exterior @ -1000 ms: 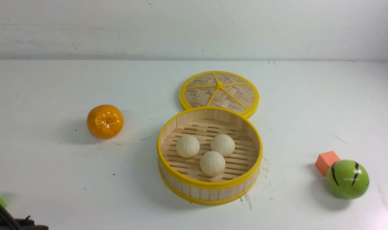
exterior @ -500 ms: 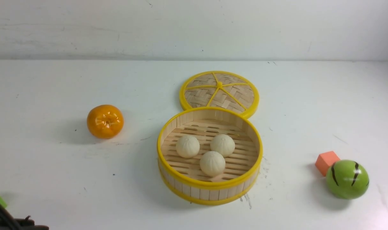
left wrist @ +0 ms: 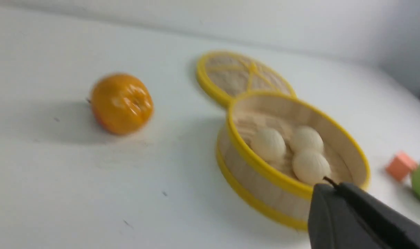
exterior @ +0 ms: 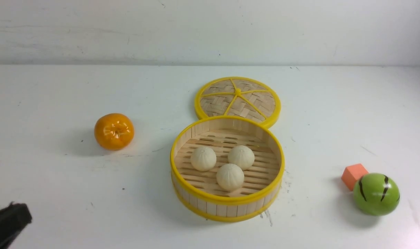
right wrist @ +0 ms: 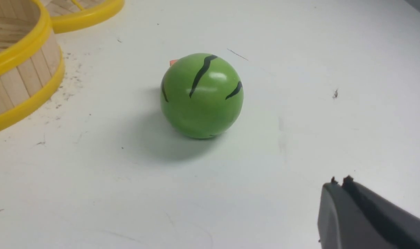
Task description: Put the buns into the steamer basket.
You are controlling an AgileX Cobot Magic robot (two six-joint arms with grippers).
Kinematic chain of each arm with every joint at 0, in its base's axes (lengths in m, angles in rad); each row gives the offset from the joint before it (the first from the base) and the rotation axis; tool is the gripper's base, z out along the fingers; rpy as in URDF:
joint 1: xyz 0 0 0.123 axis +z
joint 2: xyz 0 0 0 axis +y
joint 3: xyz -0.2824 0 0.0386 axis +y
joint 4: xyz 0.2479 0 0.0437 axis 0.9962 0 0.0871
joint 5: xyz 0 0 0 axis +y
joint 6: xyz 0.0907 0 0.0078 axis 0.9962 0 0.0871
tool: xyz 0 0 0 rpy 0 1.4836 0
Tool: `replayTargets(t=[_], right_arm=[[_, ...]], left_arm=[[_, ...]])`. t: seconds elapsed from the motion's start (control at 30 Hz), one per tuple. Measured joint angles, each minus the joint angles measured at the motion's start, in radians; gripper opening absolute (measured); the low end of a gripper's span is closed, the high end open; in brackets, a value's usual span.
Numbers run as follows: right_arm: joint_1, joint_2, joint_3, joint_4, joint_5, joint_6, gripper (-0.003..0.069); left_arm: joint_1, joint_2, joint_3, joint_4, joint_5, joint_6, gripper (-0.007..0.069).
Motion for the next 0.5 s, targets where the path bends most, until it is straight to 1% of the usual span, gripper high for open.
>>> replayTargets(t=[0.03,0.07,0.1,0.23,0.3,0.37,0.5], right_arm=[[0.0,0.0,0.0,0.0,0.0,0.0,0.0006],[0.0,0.0,0.0,0.0,0.0,0.0,0.0007],[0.0,0.0,0.0,0.0,0.0,0.0,0.001],[0.0,0.0,0.0,0.0,0.0,0.0,0.0015],[0.0,0.0,0.0,0.0,0.0,0.0,0.0017],[0.0,0.0,0.0,0.0,0.0,0.0,0.0019],[0.0,0.0,0.0,-0.001,0.0,0.0,0.0023]], left_arm=[[0.043,-0.03,0.027,-0.008,-0.031,0.0,-0.0013],[0.054,-0.038,0.039,-0.01,-0.037,0.0,-0.0013],[0.145,-0.1,0.089,-0.021,-0.074,0.0,-0.0013],[0.29,-0.197,0.164,-0.026,-0.076,0.003,-0.0013],[0.336,-0.21,0.199,-0.026,-0.059,0.003,-0.0013],[0.358,-0.211,0.233,-0.026,-0.036,0.003,-0.0013],[0.361,-0.211,0.261,-0.023,0.029,0.03,-0.0013]])
